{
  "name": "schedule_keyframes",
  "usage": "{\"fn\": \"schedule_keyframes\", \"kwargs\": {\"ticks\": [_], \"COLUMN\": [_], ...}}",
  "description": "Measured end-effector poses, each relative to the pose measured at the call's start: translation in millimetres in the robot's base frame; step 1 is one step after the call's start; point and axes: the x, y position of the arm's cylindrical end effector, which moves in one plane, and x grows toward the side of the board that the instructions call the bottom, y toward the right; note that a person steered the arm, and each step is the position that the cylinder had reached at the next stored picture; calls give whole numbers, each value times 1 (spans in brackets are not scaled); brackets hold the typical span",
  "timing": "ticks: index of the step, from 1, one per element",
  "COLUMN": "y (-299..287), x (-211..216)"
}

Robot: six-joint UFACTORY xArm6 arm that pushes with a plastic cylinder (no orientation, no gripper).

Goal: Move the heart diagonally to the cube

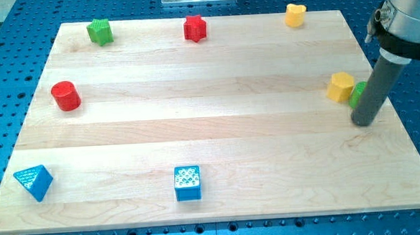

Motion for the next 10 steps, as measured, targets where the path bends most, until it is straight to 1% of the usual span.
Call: {"fn": "schedule_keyframes", "kwargs": {"ticks": [1, 2, 3, 4, 5, 6, 7, 8, 9, 10], "y": [34, 45, -14, -55, 14, 31, 54, 15, -71, -55], "x": [7, -29, -52, -82, -132, -239, -294, -304, -270, -293]}}
